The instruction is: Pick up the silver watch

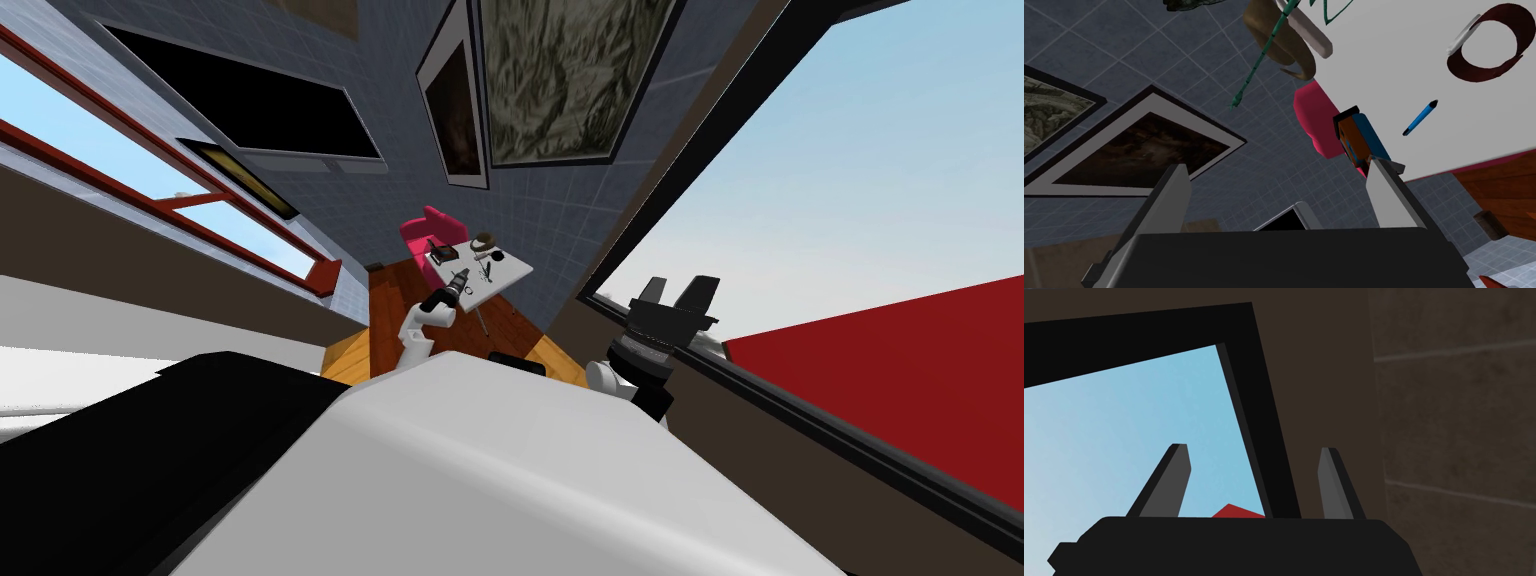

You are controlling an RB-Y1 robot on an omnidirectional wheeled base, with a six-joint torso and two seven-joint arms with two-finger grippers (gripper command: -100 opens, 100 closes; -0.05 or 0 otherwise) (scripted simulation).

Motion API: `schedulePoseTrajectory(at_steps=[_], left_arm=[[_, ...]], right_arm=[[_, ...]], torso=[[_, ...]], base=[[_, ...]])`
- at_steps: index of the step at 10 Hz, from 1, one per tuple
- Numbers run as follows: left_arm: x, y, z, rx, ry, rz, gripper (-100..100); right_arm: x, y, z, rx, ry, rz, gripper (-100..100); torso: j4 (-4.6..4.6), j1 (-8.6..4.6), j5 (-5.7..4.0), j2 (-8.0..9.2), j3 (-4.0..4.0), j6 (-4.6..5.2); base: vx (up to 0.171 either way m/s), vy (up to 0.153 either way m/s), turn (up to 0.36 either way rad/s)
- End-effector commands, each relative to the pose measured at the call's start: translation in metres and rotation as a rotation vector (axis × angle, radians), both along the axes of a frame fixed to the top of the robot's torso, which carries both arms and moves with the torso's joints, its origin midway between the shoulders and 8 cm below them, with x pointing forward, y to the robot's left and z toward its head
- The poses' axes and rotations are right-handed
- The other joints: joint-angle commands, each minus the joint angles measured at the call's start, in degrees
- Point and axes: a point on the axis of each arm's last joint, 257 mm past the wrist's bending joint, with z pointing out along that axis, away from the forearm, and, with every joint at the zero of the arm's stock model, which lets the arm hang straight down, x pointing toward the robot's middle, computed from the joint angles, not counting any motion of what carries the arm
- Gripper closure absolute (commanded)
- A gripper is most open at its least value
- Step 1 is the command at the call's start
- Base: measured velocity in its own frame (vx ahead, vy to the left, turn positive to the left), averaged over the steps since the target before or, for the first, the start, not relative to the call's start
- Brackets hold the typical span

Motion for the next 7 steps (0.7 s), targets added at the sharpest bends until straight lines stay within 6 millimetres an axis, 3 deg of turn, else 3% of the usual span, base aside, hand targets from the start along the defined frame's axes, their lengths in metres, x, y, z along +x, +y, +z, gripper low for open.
schedulePoseTrajectory(at_steps=[1,6,7], left_arm=[[-0.002,0.012,-0.017,0.024,0.066,0.013,-100],[-0.011,0.036,-0.051,0.060,0.213,0.045,-100],[-0.015,0.048,-0.062,0.081,0.264,0.056,-100]], right_arm=[[0.000,0.000,0.000,0.000,0.000,0.000,0],[0.000,0.000,0.000,0.000,0.000,0.000,0],[0.000,0.000,0.000,0.000,0.000,0.000,0]], torso=[[0.00,0.00,0.00,0.00,0.00,0.00],[0.00,0.00,0.01,0.00,0.00,0.00],[0.00,0.02,0.00,0.01,0.01,0.00]], base=[[0.028,-0.060,0.006],[0.027,-0.053,0.000],[0.040,-0.059,-0.015]])
